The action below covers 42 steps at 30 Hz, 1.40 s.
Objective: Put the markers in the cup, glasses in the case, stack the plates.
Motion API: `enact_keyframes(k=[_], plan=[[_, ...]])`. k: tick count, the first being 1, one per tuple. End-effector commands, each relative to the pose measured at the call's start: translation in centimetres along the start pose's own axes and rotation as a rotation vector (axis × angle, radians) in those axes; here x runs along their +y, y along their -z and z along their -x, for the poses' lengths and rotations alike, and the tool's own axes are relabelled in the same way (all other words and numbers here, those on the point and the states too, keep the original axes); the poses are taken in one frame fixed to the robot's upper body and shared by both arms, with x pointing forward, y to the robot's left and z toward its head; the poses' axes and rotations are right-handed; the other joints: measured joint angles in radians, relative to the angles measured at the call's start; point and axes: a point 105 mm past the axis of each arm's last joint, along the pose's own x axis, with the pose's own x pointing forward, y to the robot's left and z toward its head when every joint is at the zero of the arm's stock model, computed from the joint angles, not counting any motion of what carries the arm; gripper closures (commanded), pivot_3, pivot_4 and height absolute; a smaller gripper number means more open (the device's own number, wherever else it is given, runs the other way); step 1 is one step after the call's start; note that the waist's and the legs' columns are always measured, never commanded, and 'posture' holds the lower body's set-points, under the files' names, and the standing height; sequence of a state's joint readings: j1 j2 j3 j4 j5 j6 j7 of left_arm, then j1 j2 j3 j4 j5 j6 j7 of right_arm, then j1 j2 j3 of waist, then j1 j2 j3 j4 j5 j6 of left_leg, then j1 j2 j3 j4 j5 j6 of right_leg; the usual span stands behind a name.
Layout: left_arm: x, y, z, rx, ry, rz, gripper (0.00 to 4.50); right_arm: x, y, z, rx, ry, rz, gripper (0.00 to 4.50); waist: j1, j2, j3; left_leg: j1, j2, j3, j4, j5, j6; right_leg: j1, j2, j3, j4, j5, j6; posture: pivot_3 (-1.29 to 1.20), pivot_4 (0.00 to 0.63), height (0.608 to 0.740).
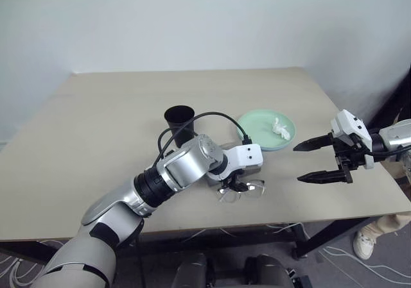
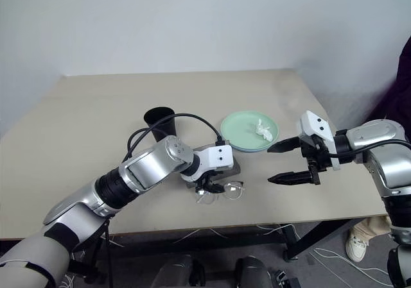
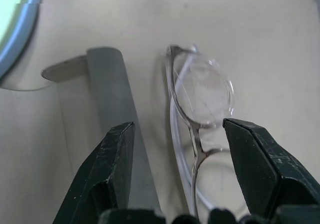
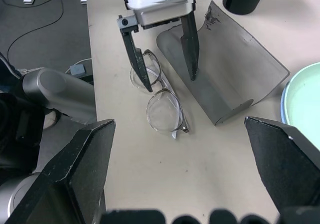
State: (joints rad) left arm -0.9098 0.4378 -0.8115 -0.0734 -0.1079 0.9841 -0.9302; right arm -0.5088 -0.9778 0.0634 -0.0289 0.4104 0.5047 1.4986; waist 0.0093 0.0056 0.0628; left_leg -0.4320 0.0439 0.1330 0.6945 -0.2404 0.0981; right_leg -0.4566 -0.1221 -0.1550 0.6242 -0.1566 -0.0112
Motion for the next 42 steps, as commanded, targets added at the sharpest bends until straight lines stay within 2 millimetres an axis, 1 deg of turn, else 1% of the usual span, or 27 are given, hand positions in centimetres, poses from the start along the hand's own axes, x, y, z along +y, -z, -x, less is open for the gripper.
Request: enact_keyframes(k=[1,13,16,17,20,23,27,31,34,38,42], plan=[[0.7,-0.6,0.5,0.009,-0.036,-0.076,1.56,-0.1,-1.4,0.2,-0.017,0.016,0.055,0.0,0.0,0.0,0.0,0.0,0.0,0.0,0.0,0.0,0.0,0.0,0.0,0.0,0.0,0.0,0.0,0.0,0.0,0.704],[0.5,-0.2,-0.4,0.019,-0.027,-0.091,1.56,0.0,-1.4,0.2,-0.021,0.024,0.049,0.0,0.0,0.0,0.0,0.0,0.0,0.0,0.0,0.0,0.0,0.0,0.0,0.0,0.0,0.0,0.0,0.0,0.0,0.704],[0.2,-0.2,-0.5,0.024,-0.014,-0.099,2.14,0.0,-1.5,0.2,-0.021,0.025,0.05,0.0,0.0,0.0,0.0,0.0,0.0,0.0,0.0,0.0,0.0,0.0,0.0,0.0,0.0,0.0,0.0,0.0,0.0,0.704],[0.1,-0.1,-0.6,0.027,-0.01,-0.103,2.42,0.0,-1.5,0.2,-0.021,0.026,0.051,0.0,0.0,0.0,0.0,0.0,0.0,0.0,0.0,0.0,0.0,0.0,0.0,0.0,0.0,0.0,0.0,0.0,0.0,0.704],[0.0,0.1,-0.6,0.038,-0.002,-0.112,3.55,-0.1,-1.6,0.2,-0.022,0.026,0.053,0.0,0.0,0.0,0.0,0.0,0.0,0.0,0.0,0.0,0.0,0.0,0.0,0.0,0.0,0.0,0.0,0.0,0.0,0.704],[-0.1,0.3,-0.6,0.044,0.004,-0.116,4.49,-0.1,-1.6,0.3,-0.023,0.027,0.056,0.0,0.0,0.0,0.0,0.0,0.0,0.0,0.0,0.0,0.0,0.0,0.0,0.0,0.0,0.0,0.0,0.0,0.0,0.704],[-0.2,0.2,-0.5,0.042,0.019,-0.113,4.49,-0.2,-1.7,0.3,-0.024,0.027,0.059,0.0,0.0,0.0,0.0,0.0,0.0,0.0,0.001,0.0,0.0,0.0,0.0,0.0,0.0,0.0,0.0,0.0,0.0,0.704],[-0.3,-0.6,0.0,-0.003,0.028,-0.097,4.49,-0.3,-1.8,0.2,-0.025,0.028,0.062,0.0,0.0,0.0,0.0,0.0,0.0,0.0,0.001,0.0,0.0,0.0,0.0,0.0,0.0,0.0,0.0,0.0,0.0,0.704],[-0.2,-1.5,0.8,-0.045,0.039,-0.078,4.49,-0.5,-1.8,0.2,-0.025,0.03,0.066,0.0,0.0,0.0,0.0,0.0,0.0,0.0,0.001,0.0,0.0,0.0,0.0,0.0,0.0,0.0,0.0,0.0,0.0,0.704],[0.1,-2.9,2.6,-0.118,0.057,-0.041,4.49,-0.6,-1.9,0.3,-0.025,0.03,0.071,0.0,0.0,0.0,0.0,0.0,0.0,0.0,0.001,0.0,0.0,0.0,0.0,0.0,0.0,0.0,0.0,0.0,0.0,0.704],[1.0,-3.4,4.2,-0.151,0.036,-0.021,4.49,-0.8,-1.9,0.3,-0.028,0.032,0.075,0.0,0.0,0.0,0.0,0.0,0.0,0.0,0.001,0.0,0.0,0.0,0.0,0.0,0.0,0.0,0.0,0.0,0.0,0.704]])
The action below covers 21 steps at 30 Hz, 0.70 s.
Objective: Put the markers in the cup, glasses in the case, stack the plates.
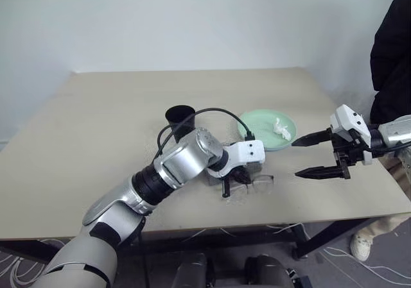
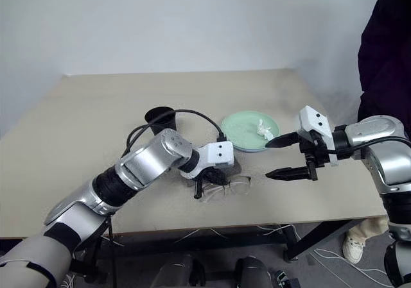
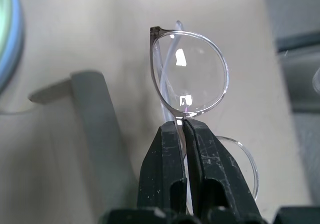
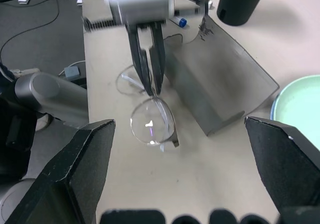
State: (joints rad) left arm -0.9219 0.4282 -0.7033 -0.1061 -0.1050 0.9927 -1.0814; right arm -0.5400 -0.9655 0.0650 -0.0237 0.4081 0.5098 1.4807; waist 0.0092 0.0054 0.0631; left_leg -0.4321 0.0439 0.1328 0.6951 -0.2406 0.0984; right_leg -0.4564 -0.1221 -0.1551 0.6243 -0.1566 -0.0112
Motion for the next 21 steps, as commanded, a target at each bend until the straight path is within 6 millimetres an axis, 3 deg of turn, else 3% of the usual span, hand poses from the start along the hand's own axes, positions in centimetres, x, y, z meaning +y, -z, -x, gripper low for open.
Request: enact_keyframes(k=[1,8,11,16,21], plan=[[1.7,-1.6,2.5,-0.057,-0.07,-0.022,4.49,-0.3,-1.2,0.3,-0.016,0.01,0.057,0.0,0.0,0.0,0.0,0.0,0.0,0.0,0.0,0.0,0.0,0.0,0.0,0.0,0.0,0.0,0.0,0.0,0.0,0.704],[6.8,0.0,3.9,-0.017,-0.261,-0.022,4.49,-0.4,-1.2,0.1,-0.025,0.012,0.061,0.0,0.0,0.0,0.0,0.0,0.0,0.0,0.001,0.0,0.0,0.0,0.0,0.0,0.0,0.0,0.0,0.0,0.0,0.704],[8.0,0.7,3.8,-0.001,-0.303,-0.022,4.49,-0.4,-1.3,0.1,-0.028,0.013,0.063,0.0,0.0,0.0,0.0,0.0,0.0,0.0,0.001,0.0,0.0,0.0,0.0,0.0,0.0,0.0,0.0,0.0,0.0,0.704],[9.2,1.7,3.0,0.022,-0.348,-0.036,4.49,-0.4,-1.4,-0.1,-0.034,0.014,0.066,0.0,0.0,0.0,0.0,-0.002,0.0,0.0,0.001,0.0,0.0,-0.002,0.0,0.0,0.0,0.0,0.0,0.0,0.0,0.704],[8.8,2.4,1.9,0.033,-0.329,-0.042,4.49,-0.4,-1.4,-0.2,-0.038,0.017,0.066,0.0,0.0,0.0,0.0,-0.005,0.0,0.0,0.002,-0.001,0.001,-0.003,0.0,0.0,0.0,0.0,0.0,0.0,0.0,0.704]])
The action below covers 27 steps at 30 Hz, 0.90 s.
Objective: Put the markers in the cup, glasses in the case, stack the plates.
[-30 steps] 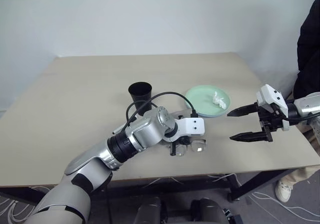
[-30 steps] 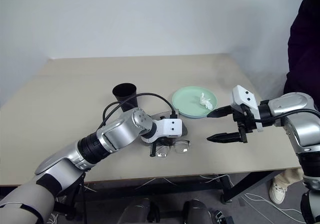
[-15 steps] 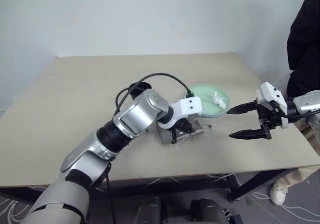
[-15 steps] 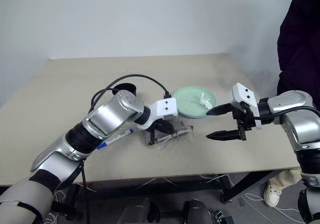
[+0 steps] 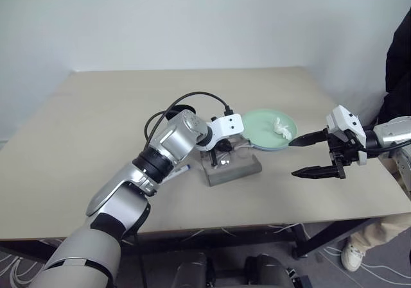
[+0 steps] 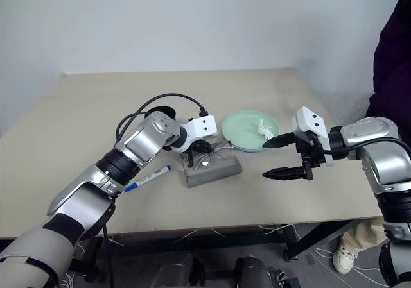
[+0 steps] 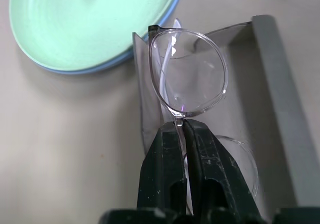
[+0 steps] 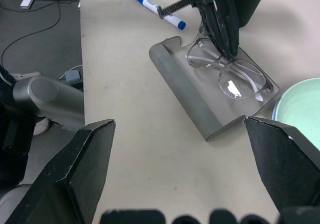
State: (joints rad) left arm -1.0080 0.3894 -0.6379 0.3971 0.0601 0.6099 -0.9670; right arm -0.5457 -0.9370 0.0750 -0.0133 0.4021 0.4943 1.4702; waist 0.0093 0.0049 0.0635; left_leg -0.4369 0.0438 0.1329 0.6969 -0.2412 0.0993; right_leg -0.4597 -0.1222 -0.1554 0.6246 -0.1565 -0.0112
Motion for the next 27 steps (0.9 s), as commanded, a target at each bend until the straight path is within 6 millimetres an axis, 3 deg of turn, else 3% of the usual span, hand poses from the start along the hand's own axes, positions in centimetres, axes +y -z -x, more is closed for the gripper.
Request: enact_keyframes(k=[1,9,15,19,23,27], plan=[[0.1,-0.9,0.3,-0.032,-0.014,-0.035,4.49,-0.3,-1.4,0.5,-0.02,0.021,0.059,0.0,0.0,0.0,0.0,0.0,0.0,0.0,0.0,0.0,0.0,0.0,0.0,0.0,0.0,0.0,0.0,0.0,0.0,0.704],[-3.2,0.4,-0.1,0.022,0.113,-0.053,4.49,-0.3,-1.4,0.4,-0.021,0.027,0.062,0.0,0.0,0.0,0.0,0.0,0.0,0.0,0.001,0.0,0.0,0.0,0.0,0.0,0.0,0.0,0.0,0.0,0.0,0.704],[-4.2,0.4,0.2,0.034,0.143,-0.054,4.49,-0.4,-1.4,0.3,-0.023,0.028,0.063,0.0,0.0,0.0,0.0,0.0,0.0,-0.001,0.002,0.0,0.0,0.0,0.0,0.0,0.001,0.0,0.0,0.0,0.0,0.704],[-3.9,0.0,0.5,0.03,0.137,-0.056,3.57,-0.5,-1.5,0.3,-0.024,0.029,0.064,0.0,0.0,0.0,0.0,0.0,0.0,0.0,0.003,-0.001,0.001,0.001,0.0,0.0,0.0,0.0,0.0,0.0,0.0,0.704],[-2.8,-0.8,1.2,0.005,0.1,-0.07,2.15,-0.6,-1.6,0.2,-0.026,0.031,0.066,0.0,0.0,0.0,0.0,0.0,0.0,-0.001,0.003,-0.001,0.001,0.0,0.0,0.0,0.001,0.0,0.0,0.0,0.0,0.704],[-1.5,-2.9,2.5,-0.067,0.041,-0.093,0.81,-0.7,-1.7,0.0,-0.032,0.032,0.066,0.0,0.0,0.0,0.0,0.0,0.0,-0.001,0.002,-0.001,0.001,0.0,0.0,0.0,0.001,0.0,0.0,0.0,0.0,0.704]])
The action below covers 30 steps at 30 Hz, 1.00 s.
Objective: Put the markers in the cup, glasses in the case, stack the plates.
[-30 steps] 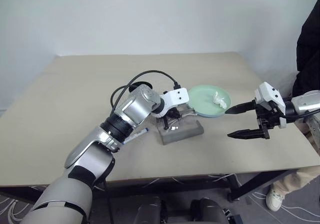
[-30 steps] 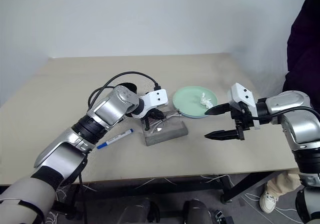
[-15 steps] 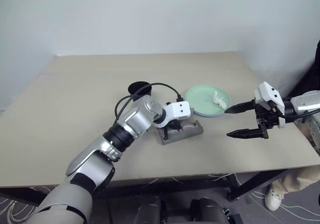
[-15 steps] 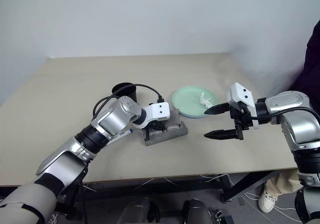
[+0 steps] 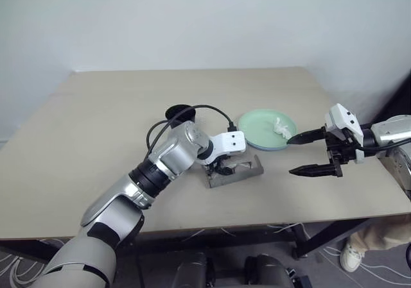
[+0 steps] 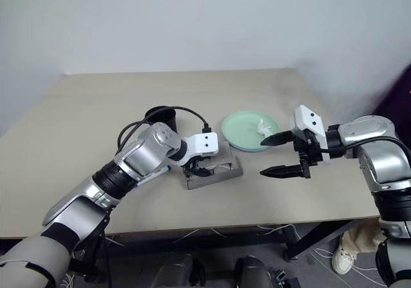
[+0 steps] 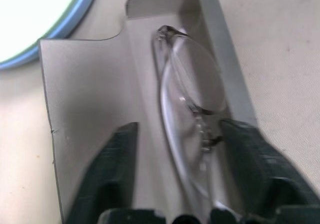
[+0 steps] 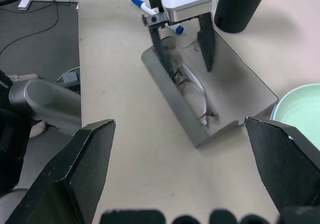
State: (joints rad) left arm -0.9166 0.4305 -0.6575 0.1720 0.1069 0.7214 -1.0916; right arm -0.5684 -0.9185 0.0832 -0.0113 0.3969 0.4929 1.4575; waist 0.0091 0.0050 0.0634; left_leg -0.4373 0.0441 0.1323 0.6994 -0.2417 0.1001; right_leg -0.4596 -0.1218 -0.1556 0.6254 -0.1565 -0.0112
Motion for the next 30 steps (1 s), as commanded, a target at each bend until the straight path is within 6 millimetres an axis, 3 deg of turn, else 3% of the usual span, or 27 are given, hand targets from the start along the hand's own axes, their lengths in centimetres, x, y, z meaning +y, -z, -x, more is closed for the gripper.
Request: enact_keyframes(k=[1,7,11,15,23,30], plan=[[2.1,-3.5,2.6,-0.099,-0.093,-0.057,0.81,-0.4,-1.2,0.3,-0.023,0.025,0.048,0.0,0.0,0.0,0.0,0.0,0.0,0.0,0.0,0.0,0.0,0.0,0.0,0.0,0.0,0.0,0.0,0.0,0.0,0.704],[4.3,-4.9,4.0,-0.161,-0.205,-0.055,0.81,-0.6,-1.4,0.3,-0.03,0.032,0.046,0.0,0.0,0.0,0.0,0.0,0.0,0.0,0.0,0.0,0.0,0.0,0.0,0.0,0.0,0.0,0.0,0.0,0.0,0.704],[6.2,-4.4,3.9,-0.161,-0.301,-0.047,0.81,-0.8,-1.4,0.6,-0.032,0.053,0.04,0.0,0.0,0.0,0.0,0.0,0.0,0.0,0.001,0.0,0.0,0.0,0.0,0.0,0.001,0.0,0.0,0.0,0.0,0.704],[7.6,-2.8,2.8,-0.093,-0.392,-0.078,1.73,-0.7,-1.4,0.6,-0.035,0.055,0.036,0.0,0.0,0.0,0.0,0.0,0.0,0.0,0.001,0.0,0.0,0.001,0.0,0.0,0.001,0.0,0.0,0.0,0.0,0.704],[8.6,-1.0,0.8,-0.01,-0.483,-0.124,4.48,-0.5,-1.5,0.5,-0.044,0.059,0.031,0.0,0.0,0.0,0.0,-0.002,0.0,0.0,0.002,0.0,0.001,0.0,0.0,0.0,0.001,0.0,0.0,0.0,0.0,0.704],[6.6,0.0,-0.8,0.026,-0.382,-0.19,4.48,-0.3,-1.6,0.5,-0.051,0.057,0.031,0.0,0.0,0.0,0.0,-0.008,0.0,-0.001,0.004,0.0,0.001,-0.003,0.0,-0.001,0.002,0.001,0.001,0.0,0.0,0.704]])
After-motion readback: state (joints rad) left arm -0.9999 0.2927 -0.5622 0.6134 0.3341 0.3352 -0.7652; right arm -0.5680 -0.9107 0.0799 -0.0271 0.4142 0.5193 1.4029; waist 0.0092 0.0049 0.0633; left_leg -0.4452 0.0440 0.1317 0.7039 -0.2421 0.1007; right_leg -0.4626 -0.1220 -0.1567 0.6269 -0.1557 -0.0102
